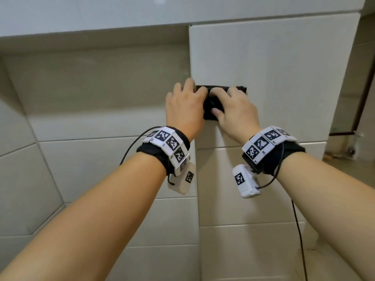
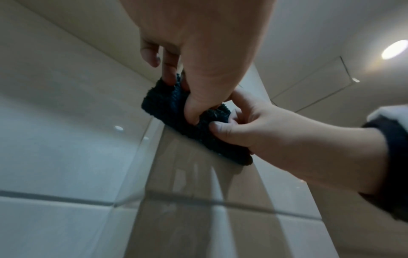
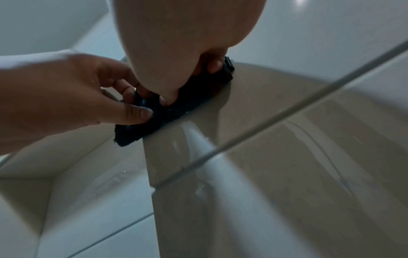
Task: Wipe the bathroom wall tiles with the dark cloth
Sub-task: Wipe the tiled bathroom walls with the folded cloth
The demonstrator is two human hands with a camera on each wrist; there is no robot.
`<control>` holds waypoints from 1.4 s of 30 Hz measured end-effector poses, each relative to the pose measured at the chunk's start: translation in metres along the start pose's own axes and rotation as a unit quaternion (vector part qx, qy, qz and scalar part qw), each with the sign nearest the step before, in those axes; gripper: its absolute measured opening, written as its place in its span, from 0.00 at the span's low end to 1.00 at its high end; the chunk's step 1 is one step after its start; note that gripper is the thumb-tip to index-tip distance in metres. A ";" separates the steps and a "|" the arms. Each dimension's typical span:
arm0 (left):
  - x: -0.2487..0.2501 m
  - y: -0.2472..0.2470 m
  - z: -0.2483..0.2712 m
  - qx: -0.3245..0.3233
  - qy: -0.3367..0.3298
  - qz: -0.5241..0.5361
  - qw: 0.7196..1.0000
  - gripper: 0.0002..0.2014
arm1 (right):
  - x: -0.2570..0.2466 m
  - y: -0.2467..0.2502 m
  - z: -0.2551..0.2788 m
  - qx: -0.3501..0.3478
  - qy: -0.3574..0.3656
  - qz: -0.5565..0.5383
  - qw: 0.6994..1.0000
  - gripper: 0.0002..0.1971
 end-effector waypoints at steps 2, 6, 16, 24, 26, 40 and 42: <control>0.003 -0.007 0.016 0.001 -0.018 -0.009 1.000 0.09 | 0.000 -0.010 0.017 -0.004 -0.006 0.000 1.000 0.21; 0.009 -0.021 0.047 0.012 -0.049 -0.024 0.998 0.11 | 0.001 -0.028 0.047 -0.011 -0.007 0.002 1.000 0.21; 0.010 -0.055 0.100 -0.012 -0.053 -0.020 0.998 0.10 | 0.002 -0.062 0.105 -0.010 -0.011 -0.008 1.000 0.20; 0.013 -0.107 0.195 -0.057 -0.051 -0.005 0.997 0.05 | 0.002 -0.125 0.200 -0.042 -0.020 -0.045 0.998 0.21; 0.011 -0.119 0.213 -0.059 -0.034 -0.002 0.998 0.07 | 0.002 -0.134 0.213 -0.040 -0.025 -0.050 0.998 0.19; 0.013 -0.170 0.312 -0.072 0.129 0.075 0.986 0.16 | 0.007 -0.176 0.292 -0.058 -0.021 -0.099 0.993 0.14; 0.015 -0.172 0.314 -0.059 0.147 0.094 0.983 0.17 | 0.009 -0.176 0.294 -0.056 -0.012 -0.111 0.992 0.15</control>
Point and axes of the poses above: each hand's wrist, its own z-axis away from the middle knuckle, its own y-axis out of the back of the hand, x = y × z, the point moved 7 cm from there along -z, towards the middle knuckle, and after that the axes turned 12 degrees about y, right-handed, at the moved point
